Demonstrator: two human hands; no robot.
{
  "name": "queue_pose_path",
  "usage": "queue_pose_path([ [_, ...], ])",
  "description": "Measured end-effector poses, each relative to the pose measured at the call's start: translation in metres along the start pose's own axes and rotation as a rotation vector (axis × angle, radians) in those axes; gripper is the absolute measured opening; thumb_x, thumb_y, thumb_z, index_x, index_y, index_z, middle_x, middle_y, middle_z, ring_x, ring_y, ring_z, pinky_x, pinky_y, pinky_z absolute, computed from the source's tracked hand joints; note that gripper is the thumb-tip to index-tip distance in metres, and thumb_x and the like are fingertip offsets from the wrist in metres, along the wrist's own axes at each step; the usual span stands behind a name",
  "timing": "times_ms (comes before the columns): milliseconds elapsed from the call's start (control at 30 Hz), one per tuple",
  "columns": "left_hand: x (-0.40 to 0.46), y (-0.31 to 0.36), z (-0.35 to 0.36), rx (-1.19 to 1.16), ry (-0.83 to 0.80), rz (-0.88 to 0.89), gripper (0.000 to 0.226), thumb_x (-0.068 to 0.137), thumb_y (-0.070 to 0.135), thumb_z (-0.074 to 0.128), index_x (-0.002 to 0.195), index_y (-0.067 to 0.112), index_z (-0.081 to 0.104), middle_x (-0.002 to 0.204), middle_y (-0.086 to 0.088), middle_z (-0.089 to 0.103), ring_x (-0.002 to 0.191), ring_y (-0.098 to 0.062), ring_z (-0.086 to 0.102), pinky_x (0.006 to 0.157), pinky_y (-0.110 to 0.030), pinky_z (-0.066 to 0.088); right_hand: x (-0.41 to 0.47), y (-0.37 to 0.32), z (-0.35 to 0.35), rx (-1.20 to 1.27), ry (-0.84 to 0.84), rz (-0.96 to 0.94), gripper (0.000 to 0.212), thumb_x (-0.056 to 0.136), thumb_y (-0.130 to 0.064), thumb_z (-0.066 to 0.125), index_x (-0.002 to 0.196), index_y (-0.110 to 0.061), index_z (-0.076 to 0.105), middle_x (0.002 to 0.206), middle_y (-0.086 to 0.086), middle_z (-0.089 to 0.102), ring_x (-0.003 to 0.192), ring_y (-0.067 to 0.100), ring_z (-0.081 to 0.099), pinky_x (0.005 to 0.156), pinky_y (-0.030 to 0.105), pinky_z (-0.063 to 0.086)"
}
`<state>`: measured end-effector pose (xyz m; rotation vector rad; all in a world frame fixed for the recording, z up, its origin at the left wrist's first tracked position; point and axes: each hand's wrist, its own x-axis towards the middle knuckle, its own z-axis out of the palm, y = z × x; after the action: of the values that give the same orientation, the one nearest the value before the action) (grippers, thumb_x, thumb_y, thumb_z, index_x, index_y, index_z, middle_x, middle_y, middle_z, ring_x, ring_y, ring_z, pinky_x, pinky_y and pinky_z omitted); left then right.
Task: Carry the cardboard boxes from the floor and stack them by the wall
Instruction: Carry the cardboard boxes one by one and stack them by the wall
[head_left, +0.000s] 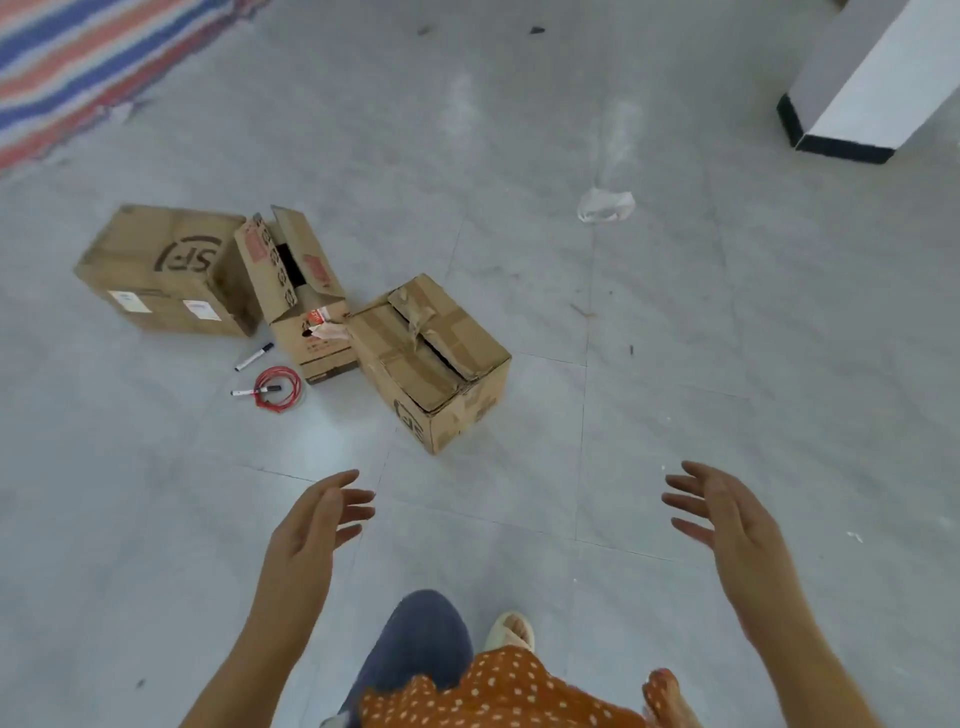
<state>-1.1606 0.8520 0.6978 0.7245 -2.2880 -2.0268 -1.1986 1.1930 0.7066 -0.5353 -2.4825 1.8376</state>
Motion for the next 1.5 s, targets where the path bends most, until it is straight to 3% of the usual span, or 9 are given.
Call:
queue_pose_path([
  [267, 0.088, 0.003, 0.031, 0.016, 0.221, -0.154, 0.042, 0.086, 0.043, 0.034, 0.113, 0.021, 0.058, 0.107, -0.004, 0.066, 0.099, -0.022, 0.064, 0.086, -0.033, 0.050, 0.168, -0.025, 0.071, -0.104, -0.251, 0.001, 0.025, 0.102, -0.024, 0.037, 0.106, -0.032, 0.060, 0.106, -0.007, 0.068, 0.094, 0.009, 0.068, 0.080, 0.029, 0.057],
  [500, 0.229, 0.025, 0.056, 0.036, 0.213, -0.214, 0.028, 0.101, 0.026, 0.033, 0.115, 0.020, 0.057, 0.106, -0.004, 0.065, 0.099, -0.020, 0.063, 0.090, -0.034, 0.050, 0.293, -0.055, 0.135, -0.235, -0.372, 0.045, 0.028, 0.100, -0.033, 0.033, 0.117, -0.026, 0.055, 0.113, -0.003, 0.064, 0.101, 0.012, 0.063, 0.091, 0.035, 0.051],
  [667, 0.320, 0.010, 0.077, 0.082, 0.189, -0.329, 0.030, 0.103, 0.024, 0.034, 0.120, 0.015, 0.057, 0.107, -0.008, 0.065, 0.099, -0.022, 0.062, 0.093, -0.037, 0.050, 0.379, -0.049, 0.183, -0.264, -0.431, 0.162, 0.028, 0.103, -0.027, 0.033, 0.119, -0.019, 0.056, 0.108, -0.002, 0.065, 0.098, 0.010, 0.064, 0.079, 0.025, 0.052],
  [967, 0.455, -0.170, 0.148, -0.084, 0.372, -0.783, 0.029, 0.100, 0.027, 0.041, 0.120, 0.012, 0.056, 0.101, -0.004, 0.064, 0.091, -0.019, 0.061, 0.079, -0.030, 0.047, 0.537, 0.120, 0.319, -0.481, -0.622, 0.370, 0.024, 0.102, -0.026, 0.034, 0.116, -0.023, 0.053, 0.119, 0.005, 0.061, 0.096, 0.009, 0.061, 0.080, 0.027, 0.051],
  [1133, 0.502, -0.287, 0.196, -0.104, 0.476, -0.941, 0.045, 0.099, 0.042, 0.040, 0.138, 0.019, 0.040, 0.121, 0.000, 0.053, 0.103, -0.018, 0.056, 0.088, -0.032, 0.046, 0.601, 0.237, 0.380, -0.654, -0.687, 0.324, 0.046, 0.101, -0.040, 0.036, 0.145, -0.028, 0.032, 0.148, -0.003, 0.037, 0.129, 0.017, 0.042, 0.099, 0.028, 0.035],
  [1200, 0.514, -0.323, 0.214, -0.157, 0.500, -0.927, 0.047, 0.098, 0.045, 0.042, 0.137, 0.020, 0.040, 0.113, 0.007, 0.055, 0.093, -0.006, 0.057, 0.075, -0.019, 0.045, 0.619, 0.279, 0.393, -0.681, -0.718, 0.342, 0.052, 0.100, -0.044, 0.034, 0.148, -0.027, 0.025, 0.151, -0.003, 0.034, 0.135, 0.019, 0.038, 0.096, 0.026, 0.031],
  [1267, 0.521, -0.345, 0.225, -0.253, 0.545, -0.910, 0.042, 0.095, 0.049, 0.046, 0.129, 0.024, 0.045, 0.104, 0.014, 0.060, 0.087, 0.001, 0.059, 0.065, -0.012, 0.045, 0.624, 0.311, 0.399, -0.669, -0.788, 0.378, 0.053, 0.100, -0.049, 0.030, 0.147, -0.026, 0.027, 0.144, -0.003, 0.041, 0.130, 0.018, 0.042, 0.097, 0.026, 0.034],
  [1400, 0.519, -0.359, 0.234, -0.447, 0.628, -0.890, 0.030, 0.092, 0.046, 0.055, 0.117, 0.030, 0.052, 0.110, 0.009, 0.066, 0.098, -0.007, 0.065, 0.081, -0.025, 0.053, 0.616, 0.327, 0.396, -0.514, -0.829, 0.463, 0.049, 0.089, -0.061, 0.031, 0.131, -0.039, 0.040, 0.124, -0.013, 0.053, 0.116, 0.009, 0.051, 0.102, 0.036, 0.044],
  [1500, 0.512, -0.339, 0.238, -0.490, 0.613, -0.917, 0.033, 0.092, 0.045, 0.055, 0.120, 0.029, 0.050, 0.110, 0.009, 0.065, 0.099, -0.009, 0.063, 0.081, -0.026, 0.051, 0.615, 0.306, 0.389, -0.508, -0.794, 0.467, 0.026, 0.096, -0.054, 0.032, 0.118, -0.047, 0.045, 0.113, -0.022, 0.054, 0.109, 0.004, 0.053, 0.101, 0.037, 0.046],
])
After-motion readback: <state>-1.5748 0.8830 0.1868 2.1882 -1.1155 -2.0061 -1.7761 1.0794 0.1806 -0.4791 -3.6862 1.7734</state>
